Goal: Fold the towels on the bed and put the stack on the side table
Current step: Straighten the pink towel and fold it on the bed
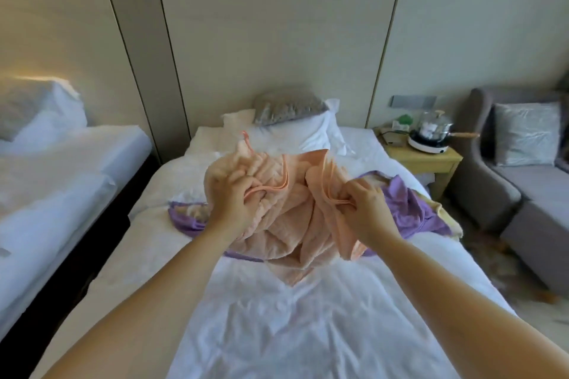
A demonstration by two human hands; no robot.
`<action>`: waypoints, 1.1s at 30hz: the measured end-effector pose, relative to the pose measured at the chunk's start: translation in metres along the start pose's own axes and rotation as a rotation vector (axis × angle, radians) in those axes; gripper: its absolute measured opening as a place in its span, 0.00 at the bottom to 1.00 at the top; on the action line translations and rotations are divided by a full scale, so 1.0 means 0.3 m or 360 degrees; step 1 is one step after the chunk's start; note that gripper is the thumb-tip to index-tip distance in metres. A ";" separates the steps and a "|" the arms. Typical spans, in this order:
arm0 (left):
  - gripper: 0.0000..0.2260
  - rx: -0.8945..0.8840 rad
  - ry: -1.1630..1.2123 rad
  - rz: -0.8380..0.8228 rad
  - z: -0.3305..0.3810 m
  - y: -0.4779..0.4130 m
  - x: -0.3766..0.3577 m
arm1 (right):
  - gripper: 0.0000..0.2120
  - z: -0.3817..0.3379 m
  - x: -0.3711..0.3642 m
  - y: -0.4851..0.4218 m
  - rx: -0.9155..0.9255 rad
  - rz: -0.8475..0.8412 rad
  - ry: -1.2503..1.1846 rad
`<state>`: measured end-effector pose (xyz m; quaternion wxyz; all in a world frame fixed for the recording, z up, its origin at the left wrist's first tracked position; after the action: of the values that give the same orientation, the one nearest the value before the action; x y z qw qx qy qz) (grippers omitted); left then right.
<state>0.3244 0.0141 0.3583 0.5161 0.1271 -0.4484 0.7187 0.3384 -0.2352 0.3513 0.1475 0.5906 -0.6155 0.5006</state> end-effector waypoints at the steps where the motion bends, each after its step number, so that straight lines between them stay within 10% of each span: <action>1: 0.03 0.0033 0.0036 -0.0029 -0.005 -0.031 -0.001 | 0.02 0.001 0.012 -0.026 0.0039 0.0017 0.0040; 7: 0.02 0.0243 0.0036 -0.0171 -0.244 0.052 -0.077 | 0.01 0.115 -0.148 0.050 0.0106 -0.0034 -0.0044; 17: 0.20 0.0849 0.0059 -0.1234 -0.658 0.814 -0.188 | 0.07 0.347 -0.561 0.822 -0.0473 -0.1079 0.0328; 25: 0.06 0.1018 -0.0385 -0.1704 -0.718 1.296 -0.195 | 0.18 0.329 -0.613 1.266 -0.0449 -0.1267 0.0683; 33: 0.05 0.0784 -0.0643 -0.1545 -0.706 1.575 -0.127 | 0.25 0.309 -0.556 1.571 -0.0515 -0.1375 0.1049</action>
<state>-0.0041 0.1236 -0.0288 0.6460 0.5691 -0.2478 0.4443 0.0073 -0.3054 -0.0280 0.6119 0.5711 -0.3082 0.4520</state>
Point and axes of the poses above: each hand's wrist, its own y-axis away from the middle knuckle, its own x-axis out of the back of the hand, z = x × y, the point moved 5 cm from there along -y, towards the middle knuckle, and after that the axes turned 4 degrees about x, right-handed, at the moved point
